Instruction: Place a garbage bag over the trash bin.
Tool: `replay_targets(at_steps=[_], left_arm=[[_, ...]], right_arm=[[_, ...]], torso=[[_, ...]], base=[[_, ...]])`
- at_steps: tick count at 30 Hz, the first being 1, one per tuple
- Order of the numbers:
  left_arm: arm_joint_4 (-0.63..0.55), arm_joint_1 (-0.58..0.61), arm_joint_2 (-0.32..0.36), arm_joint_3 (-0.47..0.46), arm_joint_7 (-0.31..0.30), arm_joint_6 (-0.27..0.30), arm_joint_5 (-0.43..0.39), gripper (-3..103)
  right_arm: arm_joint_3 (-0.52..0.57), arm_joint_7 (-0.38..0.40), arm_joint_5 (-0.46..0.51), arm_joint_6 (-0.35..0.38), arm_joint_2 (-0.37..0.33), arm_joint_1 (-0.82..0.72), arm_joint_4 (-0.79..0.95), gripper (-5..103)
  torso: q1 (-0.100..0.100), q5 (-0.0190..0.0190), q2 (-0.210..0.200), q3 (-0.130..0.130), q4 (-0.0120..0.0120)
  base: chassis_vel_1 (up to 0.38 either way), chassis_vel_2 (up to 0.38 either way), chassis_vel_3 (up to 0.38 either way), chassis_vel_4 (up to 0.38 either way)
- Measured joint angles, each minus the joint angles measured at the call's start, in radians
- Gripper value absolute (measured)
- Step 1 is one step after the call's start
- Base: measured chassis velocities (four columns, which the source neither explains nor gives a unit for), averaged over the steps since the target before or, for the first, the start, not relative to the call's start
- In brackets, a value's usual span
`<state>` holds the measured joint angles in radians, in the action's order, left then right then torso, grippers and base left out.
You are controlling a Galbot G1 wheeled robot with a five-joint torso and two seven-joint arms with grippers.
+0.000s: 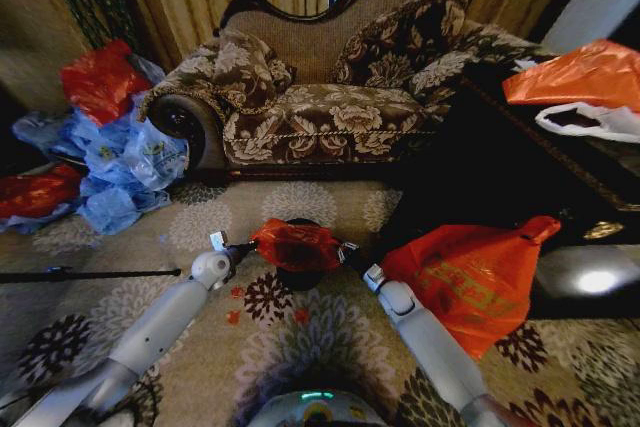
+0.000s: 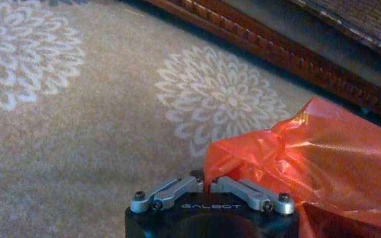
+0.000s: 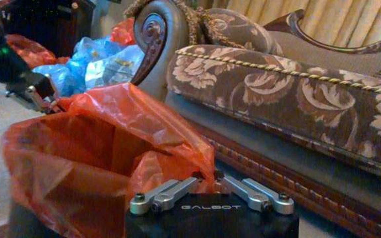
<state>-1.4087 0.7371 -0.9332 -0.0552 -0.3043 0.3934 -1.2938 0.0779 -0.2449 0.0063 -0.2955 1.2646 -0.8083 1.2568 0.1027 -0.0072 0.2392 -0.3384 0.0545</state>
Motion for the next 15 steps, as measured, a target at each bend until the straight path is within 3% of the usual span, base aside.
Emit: replay_targets(at_steps=[15], left_arm=[[0.073,-0.06,-0.063,-0.017,0.032,-0.027,0.032,0]], right_arm=[[0.009,0.022,-0.014,-0.045,0.097,0.107,-0.152,0]], torso=[[0.0,0.0001,0.0,0.0,0.0]], base=[[0.0,0.0,0.0,0.0]])
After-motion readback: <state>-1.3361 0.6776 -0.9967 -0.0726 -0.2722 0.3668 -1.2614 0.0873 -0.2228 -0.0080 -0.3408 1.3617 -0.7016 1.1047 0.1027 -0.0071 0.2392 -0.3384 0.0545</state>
